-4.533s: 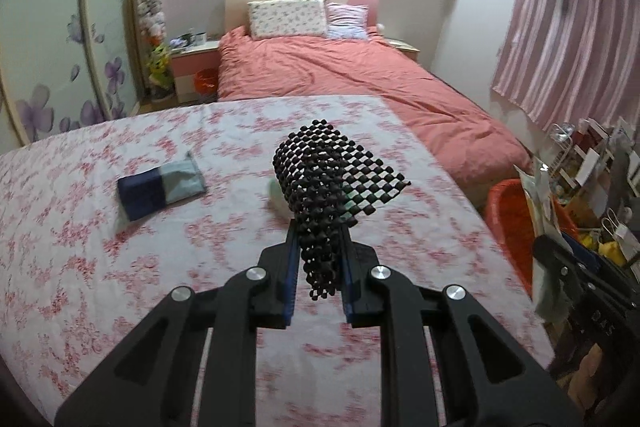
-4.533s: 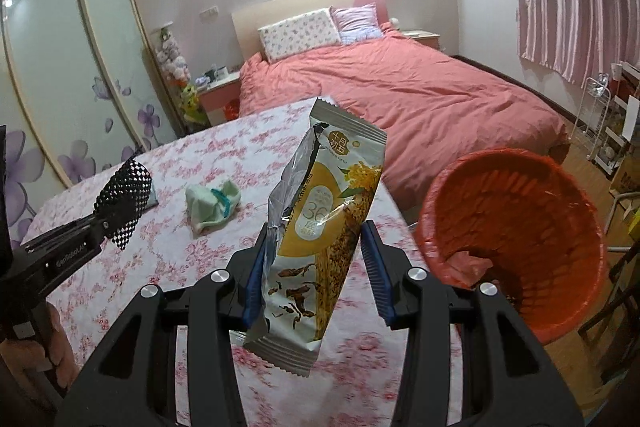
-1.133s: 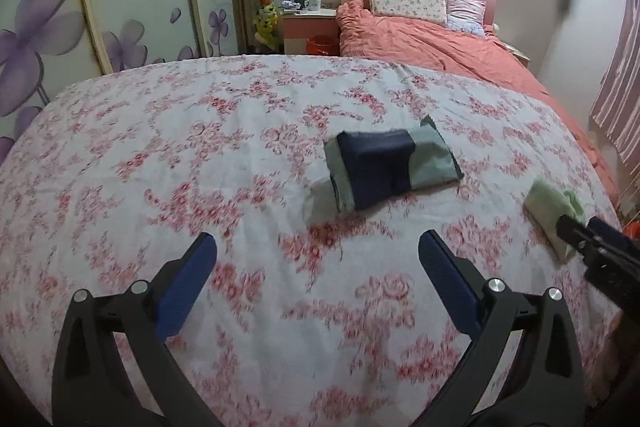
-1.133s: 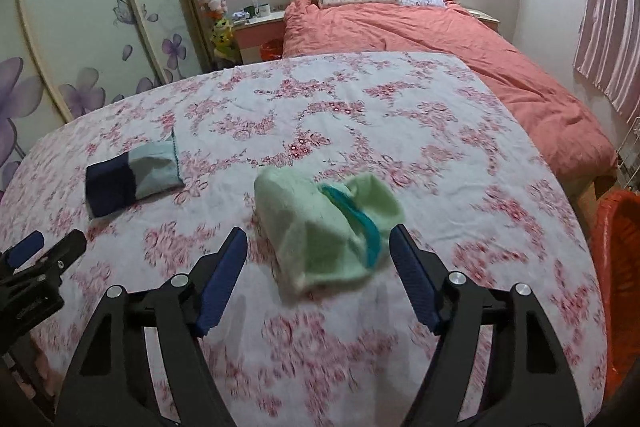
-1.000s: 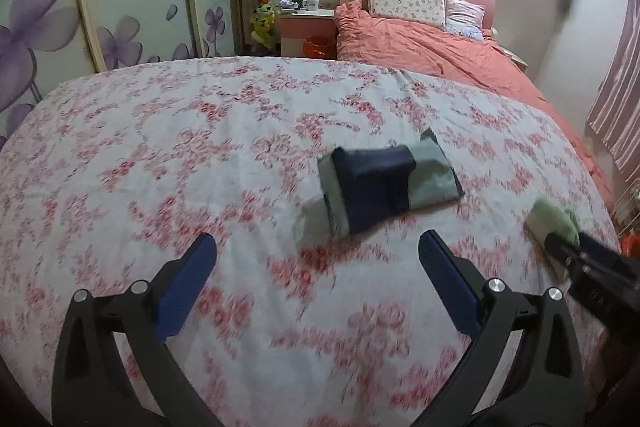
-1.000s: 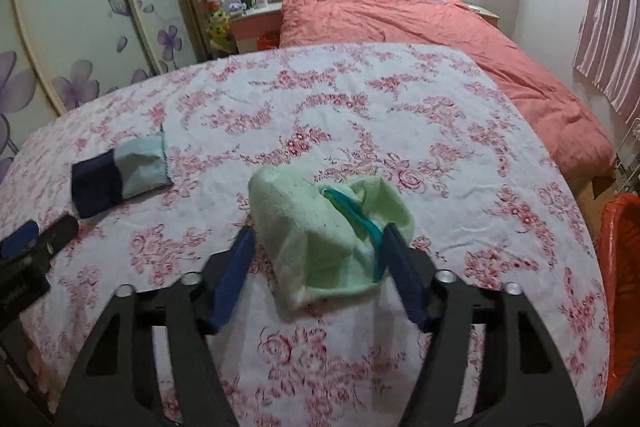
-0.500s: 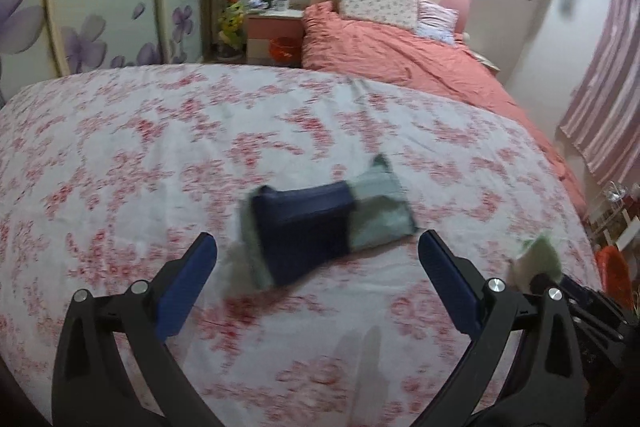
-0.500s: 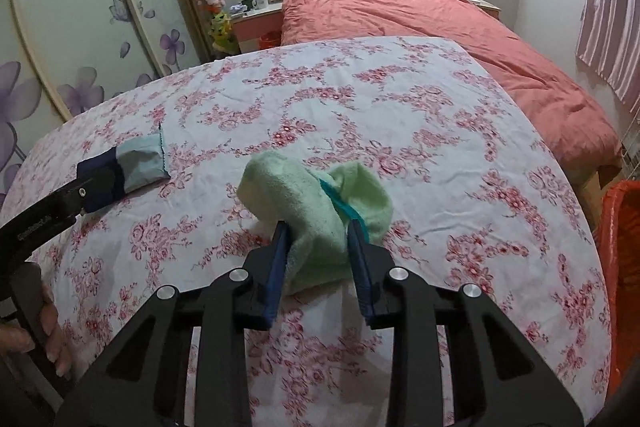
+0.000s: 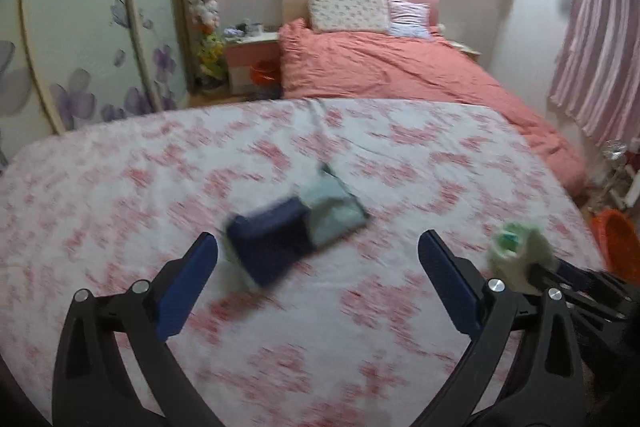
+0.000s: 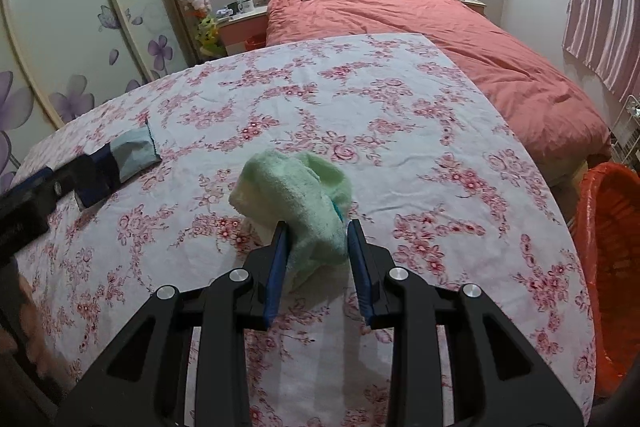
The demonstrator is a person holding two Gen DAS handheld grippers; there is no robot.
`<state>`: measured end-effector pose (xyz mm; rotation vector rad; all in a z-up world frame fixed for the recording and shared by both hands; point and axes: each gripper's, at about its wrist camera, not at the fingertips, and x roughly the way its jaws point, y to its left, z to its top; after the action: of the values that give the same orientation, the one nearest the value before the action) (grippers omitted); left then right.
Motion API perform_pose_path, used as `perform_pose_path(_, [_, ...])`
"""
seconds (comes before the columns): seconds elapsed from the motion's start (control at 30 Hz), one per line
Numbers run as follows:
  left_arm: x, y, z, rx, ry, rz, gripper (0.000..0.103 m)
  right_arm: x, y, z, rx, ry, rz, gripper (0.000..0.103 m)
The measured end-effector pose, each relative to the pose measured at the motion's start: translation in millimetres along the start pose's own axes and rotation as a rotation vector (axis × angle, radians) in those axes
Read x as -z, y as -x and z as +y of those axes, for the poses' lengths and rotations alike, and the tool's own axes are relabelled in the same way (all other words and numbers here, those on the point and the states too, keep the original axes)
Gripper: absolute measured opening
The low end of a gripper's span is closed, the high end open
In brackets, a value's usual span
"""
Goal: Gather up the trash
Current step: 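Grasp the green cloth with the right tool while the left tool grasps the navy-grey pouch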
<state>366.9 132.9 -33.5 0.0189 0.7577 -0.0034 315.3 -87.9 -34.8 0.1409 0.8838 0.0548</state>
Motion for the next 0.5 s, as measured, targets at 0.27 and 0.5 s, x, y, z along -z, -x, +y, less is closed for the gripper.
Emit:
perform_pose_path(0.27, [-20.0, -56.1, 17.4, -0.048, -0.047, 0.111, 0.099, -2.3, -1.2, -9.8, -0.004, -0.007, 0.011, 0.031])
perform_pose_path(0.5, [0.9, -71.2, 18.2, 0.085, 0.018, 0.226, 0.089, 1.8, 1.7, -19.1, -0.005, -0.01, 0.018, 0.031])
